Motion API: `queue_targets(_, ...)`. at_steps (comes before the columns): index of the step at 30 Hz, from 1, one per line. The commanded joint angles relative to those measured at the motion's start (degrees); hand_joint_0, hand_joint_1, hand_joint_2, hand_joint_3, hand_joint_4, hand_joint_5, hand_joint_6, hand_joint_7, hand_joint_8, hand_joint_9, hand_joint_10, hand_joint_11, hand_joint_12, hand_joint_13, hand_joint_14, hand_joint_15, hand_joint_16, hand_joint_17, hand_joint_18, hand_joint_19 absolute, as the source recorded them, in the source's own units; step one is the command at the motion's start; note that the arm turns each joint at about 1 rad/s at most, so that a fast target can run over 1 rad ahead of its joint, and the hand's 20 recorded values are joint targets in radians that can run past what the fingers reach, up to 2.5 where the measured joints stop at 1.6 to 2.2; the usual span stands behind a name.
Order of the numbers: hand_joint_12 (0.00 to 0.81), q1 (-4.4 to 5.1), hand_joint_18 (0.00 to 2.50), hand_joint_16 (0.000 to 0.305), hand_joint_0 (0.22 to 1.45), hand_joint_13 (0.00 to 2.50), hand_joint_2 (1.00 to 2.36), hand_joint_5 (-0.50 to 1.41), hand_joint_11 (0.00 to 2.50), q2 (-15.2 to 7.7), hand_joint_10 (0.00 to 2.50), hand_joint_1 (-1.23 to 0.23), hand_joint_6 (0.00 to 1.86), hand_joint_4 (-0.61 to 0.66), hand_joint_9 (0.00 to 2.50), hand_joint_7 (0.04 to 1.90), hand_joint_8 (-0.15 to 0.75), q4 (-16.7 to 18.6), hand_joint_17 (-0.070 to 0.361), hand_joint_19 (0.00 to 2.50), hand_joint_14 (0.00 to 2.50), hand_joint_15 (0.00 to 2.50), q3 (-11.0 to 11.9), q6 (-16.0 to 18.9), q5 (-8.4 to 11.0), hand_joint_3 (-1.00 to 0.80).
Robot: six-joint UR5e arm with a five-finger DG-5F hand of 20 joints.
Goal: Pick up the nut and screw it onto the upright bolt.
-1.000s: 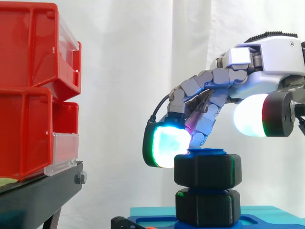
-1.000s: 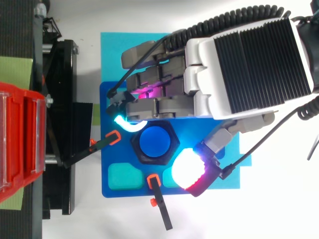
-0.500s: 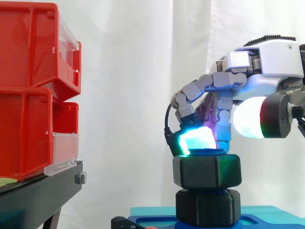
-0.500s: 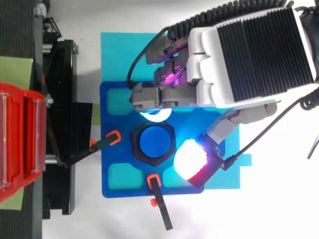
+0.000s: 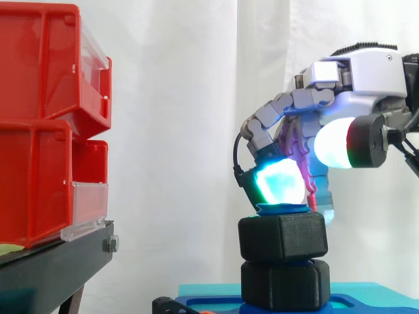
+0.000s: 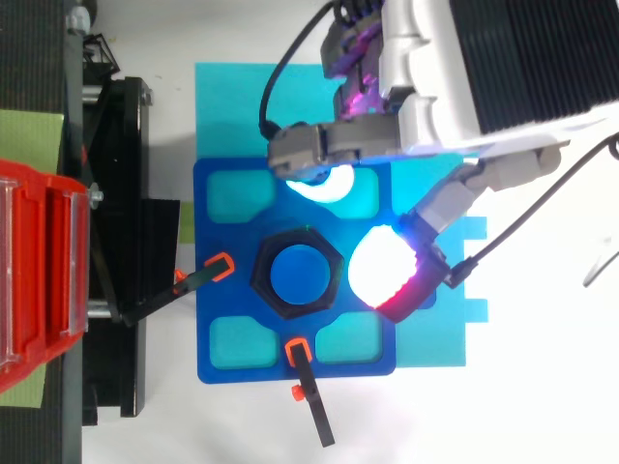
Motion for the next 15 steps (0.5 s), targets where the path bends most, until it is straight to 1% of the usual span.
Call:
queue_targets(1, 0.147, -0.63, 0.99, 0.015, 0.54, 1.19, 1.0, -0.03, 0.02, 0.05, 0.0, -0.33, 0.5, 0.21, 1.41, 1.11, 0.258, -3.18, 0.033, 0.26, 0.0, 0.01, 2.43, -1.29, -0.37, -0.5)
queue_targets(3, 0.151, -0.89, 0.96, 0.016, 0.53, 1.17, 1.0, -0.04, 0.01, -0.03, 0.0, -0.33, 0.5, 0.22, 1.39, 1.03, 0.255, -3.89, 0.035, 0.26, 0.0, 0.0, 3.22, -1.73, -0.72, -0.5)
queue_targets(4, 0.152, -0.98, 0.94, 0.016, 0.53, 1.14, 1.0, -0.05, 0.0, -0.03, 0.0, -0.33, 0.5, 0.22, 1.34, 0.95, 0.247, -3.97, 0.036, 0.26, 0.0, 0.0, 3.4, -1.82, -0.9, -0.5)
queue_targets(8, 0.152, -0.8, 0.86, 0.018, 0.52, 1.06, 1.0, -0.07, 0.0, -0.03, 0.0, -0.32, 0.5, 0.18, 1.23, 0.75, 0.228, -3.53, 0.04, 0.23, 0.0, 0.0, 3.57, -1.82, -0.9, -0.5)
queue_targets(11, 0.154, -0.36, 0.76, 0.018, 0.52, 0.99, 1.0, -0.09, 0.0, -0.03, 0.0, -0.32, 0.5, 0.17, 1.12, 0.67, 0.216, -2.92, 0.041, 0.19, 0.0, 0.0, 3.49, -1.82, -0.63, -0.5)
queue_targets(12, 0.155, 0.08, 0.72, 0.018, 0.52, 0.95, 1.0, -0.1, 0.0, -0.03, 0.0, -0.32, 0.5, 0.17, 1.07, 0.64, 0.203, -2.3, 0.041, 0.17, 0.0, 0.0, 3.4, -1.73, -0.19, -0.5)
queue_targets(13, 0.159, 0.16, 0.66, 0.018, 0.51, 0.9, 1.0, -0.1, 0.0, -0.03, 0.0, -0.31, 0.5, 0.17, 1.04, 0.62, 0.205, -2.04, 0.041, 0.14, 0.0, 0.0, 3.31, -1.73, -0.11, -0.5)
queue_targets(15, 0.176, 0.6, 0.49, 0.02, 0.5, 0.79, 1.0, -0.11, 0.0, -0.03, 0.0, -0.3, 0.5, 0.16, 0.92, 0.59, 0.196, -1.69, 0.046, 0.05, 0.0, 0.0, 3.05, -1.64, 0.33, -0.5)
